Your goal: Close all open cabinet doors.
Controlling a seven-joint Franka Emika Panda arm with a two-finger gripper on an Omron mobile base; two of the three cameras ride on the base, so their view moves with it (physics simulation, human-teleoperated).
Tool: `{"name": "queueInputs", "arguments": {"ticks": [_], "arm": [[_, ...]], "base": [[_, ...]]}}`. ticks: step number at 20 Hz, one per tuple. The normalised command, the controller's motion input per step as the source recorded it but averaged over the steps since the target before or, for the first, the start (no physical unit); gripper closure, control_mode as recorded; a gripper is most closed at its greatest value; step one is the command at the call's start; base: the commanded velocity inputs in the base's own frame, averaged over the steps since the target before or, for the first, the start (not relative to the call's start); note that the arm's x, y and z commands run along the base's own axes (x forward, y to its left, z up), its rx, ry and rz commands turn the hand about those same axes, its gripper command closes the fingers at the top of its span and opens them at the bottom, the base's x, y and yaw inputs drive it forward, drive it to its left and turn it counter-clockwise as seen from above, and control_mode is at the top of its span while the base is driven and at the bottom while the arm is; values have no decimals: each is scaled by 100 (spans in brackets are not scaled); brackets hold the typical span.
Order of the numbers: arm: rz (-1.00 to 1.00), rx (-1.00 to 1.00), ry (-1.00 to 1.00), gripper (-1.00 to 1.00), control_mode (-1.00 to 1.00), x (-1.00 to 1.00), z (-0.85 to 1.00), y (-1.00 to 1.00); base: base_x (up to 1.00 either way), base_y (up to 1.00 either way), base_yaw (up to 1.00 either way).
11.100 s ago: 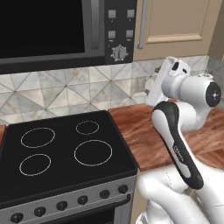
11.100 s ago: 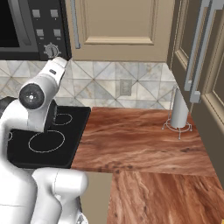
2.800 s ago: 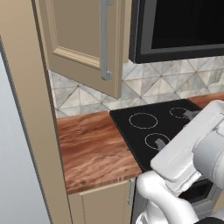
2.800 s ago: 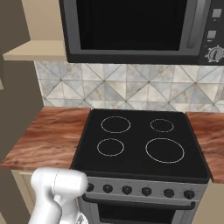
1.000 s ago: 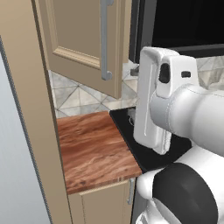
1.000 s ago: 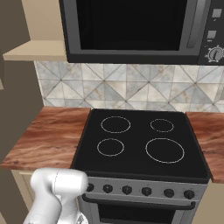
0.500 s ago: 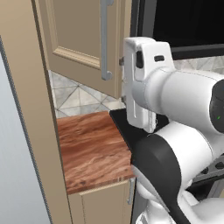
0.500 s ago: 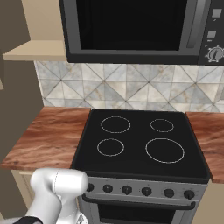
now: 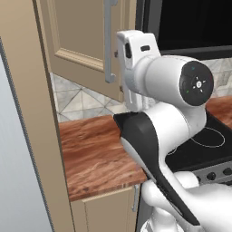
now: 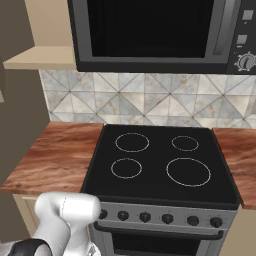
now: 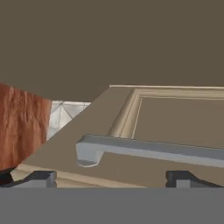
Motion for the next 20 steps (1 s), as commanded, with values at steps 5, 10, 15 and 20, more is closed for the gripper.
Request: {"name": "queueInputs", "arguments": {"ticks": [5,10,15,20], "arm": [[0,-4,-1,-100,-100,77,0,-1],[0,-4,-1,-100,-100,80,-1,-4],[0,-4,0,-100,-100,82,-2,-4],[0,-6,-3,-100,-100,75,-16,-1]], "base": [[0,0,0],[0,0,0],[0,0,0],[0,0,0]]}}
